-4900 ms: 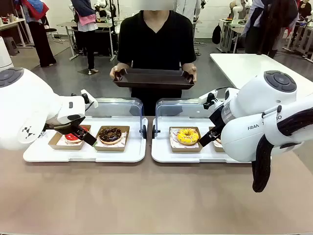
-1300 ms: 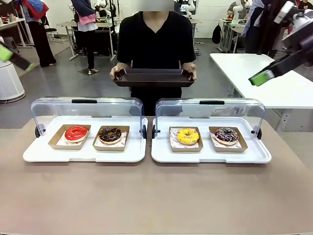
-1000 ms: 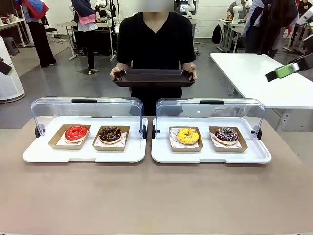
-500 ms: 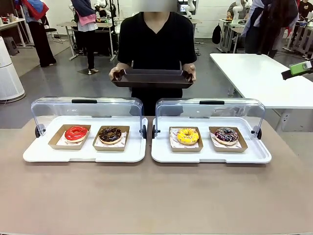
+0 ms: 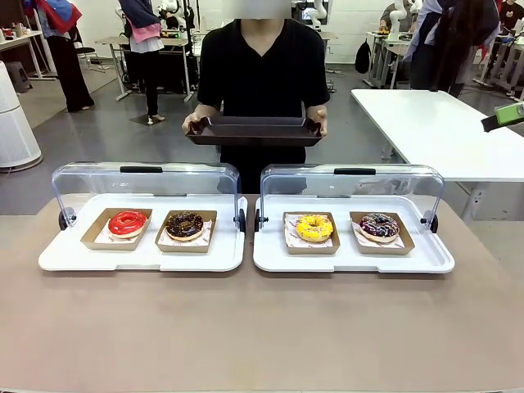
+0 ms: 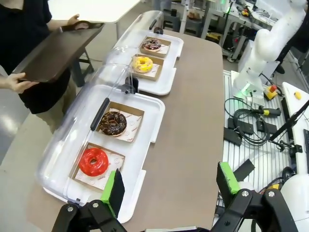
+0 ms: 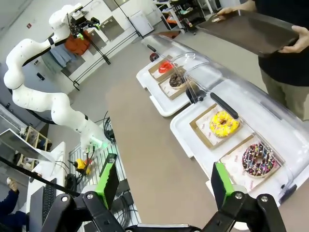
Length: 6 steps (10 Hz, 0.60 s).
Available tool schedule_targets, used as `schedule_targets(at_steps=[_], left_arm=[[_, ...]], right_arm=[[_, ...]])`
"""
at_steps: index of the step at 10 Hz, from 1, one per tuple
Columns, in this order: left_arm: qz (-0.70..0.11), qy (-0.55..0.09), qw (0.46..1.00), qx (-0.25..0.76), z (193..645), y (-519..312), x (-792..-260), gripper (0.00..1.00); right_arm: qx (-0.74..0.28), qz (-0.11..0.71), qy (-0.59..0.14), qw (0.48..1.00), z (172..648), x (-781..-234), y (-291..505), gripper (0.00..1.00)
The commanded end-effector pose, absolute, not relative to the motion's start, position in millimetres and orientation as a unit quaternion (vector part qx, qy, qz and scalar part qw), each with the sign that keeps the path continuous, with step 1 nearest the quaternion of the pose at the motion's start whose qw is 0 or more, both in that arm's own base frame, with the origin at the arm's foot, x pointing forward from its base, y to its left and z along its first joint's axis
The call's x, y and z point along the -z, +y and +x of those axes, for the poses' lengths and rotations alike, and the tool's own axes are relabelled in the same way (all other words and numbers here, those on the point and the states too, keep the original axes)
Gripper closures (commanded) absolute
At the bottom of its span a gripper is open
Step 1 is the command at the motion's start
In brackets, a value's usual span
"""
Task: Provide the desired donut to the person.
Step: Pick up and lift the Paper togo box containing the Donut pointed at by the person.
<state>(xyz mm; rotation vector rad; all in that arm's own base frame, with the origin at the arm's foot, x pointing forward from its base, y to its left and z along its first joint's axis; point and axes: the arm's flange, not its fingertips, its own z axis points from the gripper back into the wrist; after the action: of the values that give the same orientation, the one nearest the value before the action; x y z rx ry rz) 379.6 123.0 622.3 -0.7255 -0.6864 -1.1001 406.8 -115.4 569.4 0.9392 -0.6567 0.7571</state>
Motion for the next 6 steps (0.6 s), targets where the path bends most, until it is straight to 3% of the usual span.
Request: schedule_targets(at_steps=[1, 2, 3, 6], left_arm=[[-0.316, -0.322, 0.751, 0.483, 373.7, 114.3, -619.6, 0.00], [-0.330, -0.312, 0.737, 0.501, 379.6, 123.0, -622.3, 0.00], [-0.330, -0.312, 0.737, 0.501, 379.6, 123.0, -622.3, 0.00], [-0.330, -0.312, 0.737, 0.501, 379.6, 123.0, -622.3, 0.00]], right_arm=[[-0.368, 0.436, -0.307, 0.762, 404.4, -570.0, -106.9, 0.00], [-0.415, 0.419, -0.276, 0.759, 400.0, -570.2, -87.3, 0.00], [-0.354, 0.434, -0.301, 0.772, 407.3, -569.7, -112.0, 0.00], [-0.354, 0.434, -0.301, 0.772, 407.3, -569.7, -112.0, 0.00]])
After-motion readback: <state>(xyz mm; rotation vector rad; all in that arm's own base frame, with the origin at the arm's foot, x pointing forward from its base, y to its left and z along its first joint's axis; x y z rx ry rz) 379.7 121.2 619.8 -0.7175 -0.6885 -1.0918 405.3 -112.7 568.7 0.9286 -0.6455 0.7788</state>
